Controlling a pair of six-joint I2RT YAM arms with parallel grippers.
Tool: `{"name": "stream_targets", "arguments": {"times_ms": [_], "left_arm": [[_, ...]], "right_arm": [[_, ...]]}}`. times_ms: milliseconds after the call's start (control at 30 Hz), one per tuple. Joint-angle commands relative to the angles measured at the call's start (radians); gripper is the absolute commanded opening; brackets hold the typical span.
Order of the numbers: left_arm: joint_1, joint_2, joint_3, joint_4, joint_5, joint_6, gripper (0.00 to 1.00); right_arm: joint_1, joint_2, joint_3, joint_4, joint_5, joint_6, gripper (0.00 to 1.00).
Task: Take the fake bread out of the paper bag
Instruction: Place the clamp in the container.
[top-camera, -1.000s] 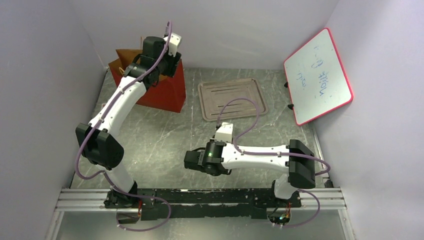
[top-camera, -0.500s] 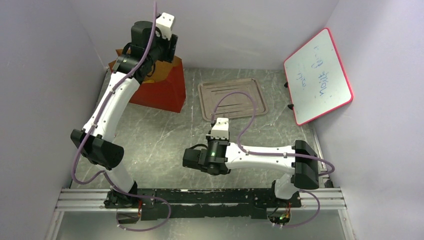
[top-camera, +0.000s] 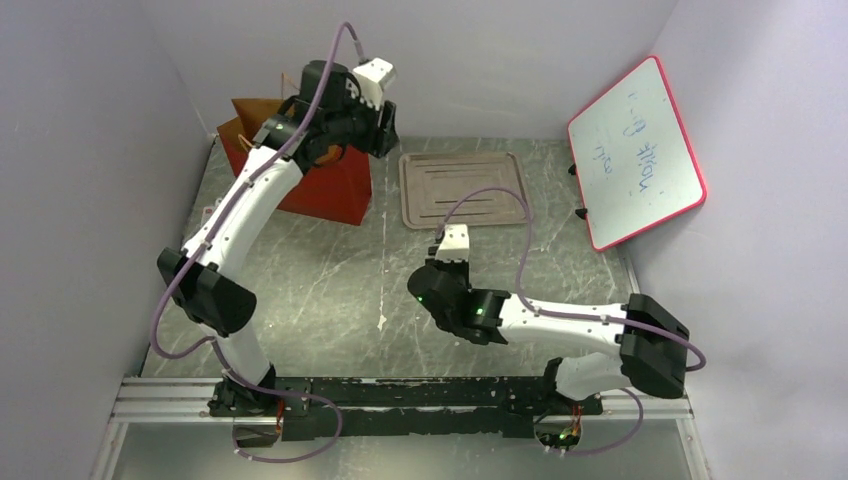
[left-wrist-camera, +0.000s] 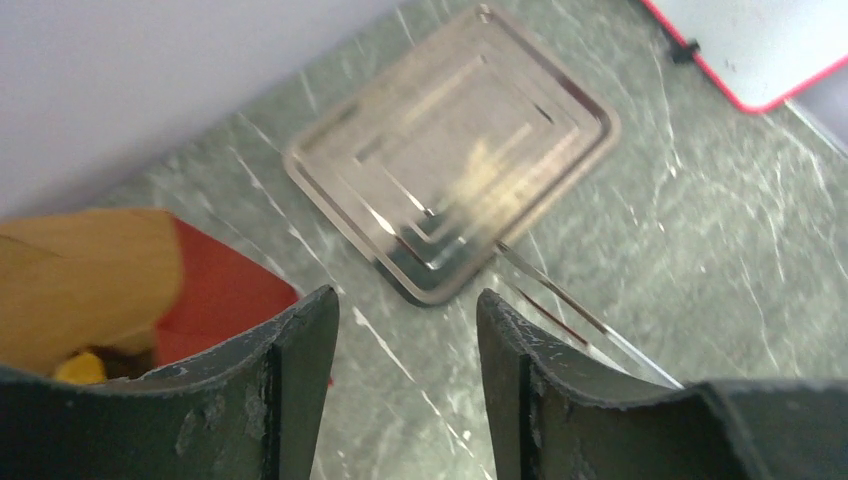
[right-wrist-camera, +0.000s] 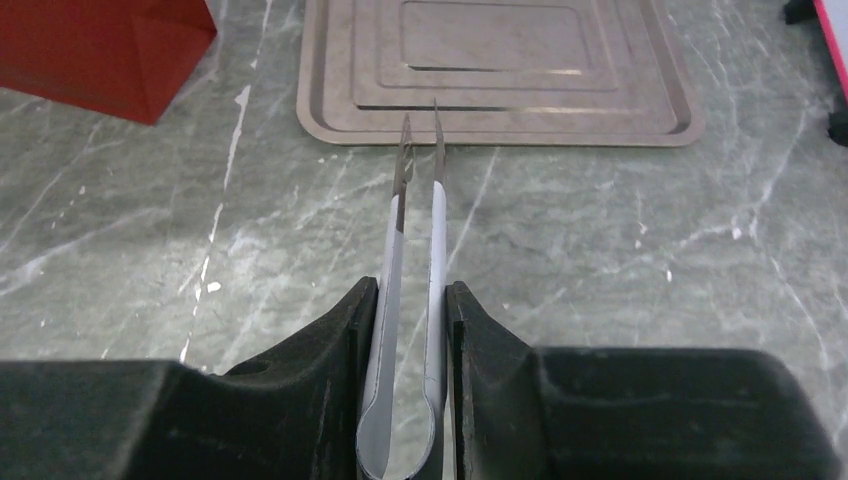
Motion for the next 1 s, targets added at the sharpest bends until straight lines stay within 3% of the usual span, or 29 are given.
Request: {"name": "stream_targets", "arguments": {"times_ms": [0, 67, 300, 400, 767, 967], "left_arm": [[-0.049, 0.027, -0.069, 0.007, 0.052, -0.046, 0.57], [-0.077, 0.037, -0.074, 0.008, 0.023, -0.043, 0.57], [-0.114, 0.045, -0.088, 0.008, -0.029, -0.045, 0.56], [-0.114, 0.04, -0.133, 0.043, -0.04, -0.059, 0.56], [-0.114, 0.043, -0.369, 0.333, -0.044, -0.155, 0.55], [-0.12, 0.067, -0.47, 0.437, -0.029, -0.179, 0.52]], "right_arm": [[-0.043, 0.04, -0.045, 0.419, -0.033, -0.238, 0.0], [-0.052, 0.041, -0.059, 0.478, -0.038, -0.267, 0.0], [-0.049, -0.034, -0.032, 0.444, -0.038, -0.276, 0.0], [-0.053, -0.037, -0.057, 0.529, -0.047, -0.328, 0.0], [-0.189, 0.237, -0.144, 0.937, -0.145, -0.385, 0.0], [-0.213, 0.332, -0.179, 0.924, -0.161, -0.292, 0.0]]}}
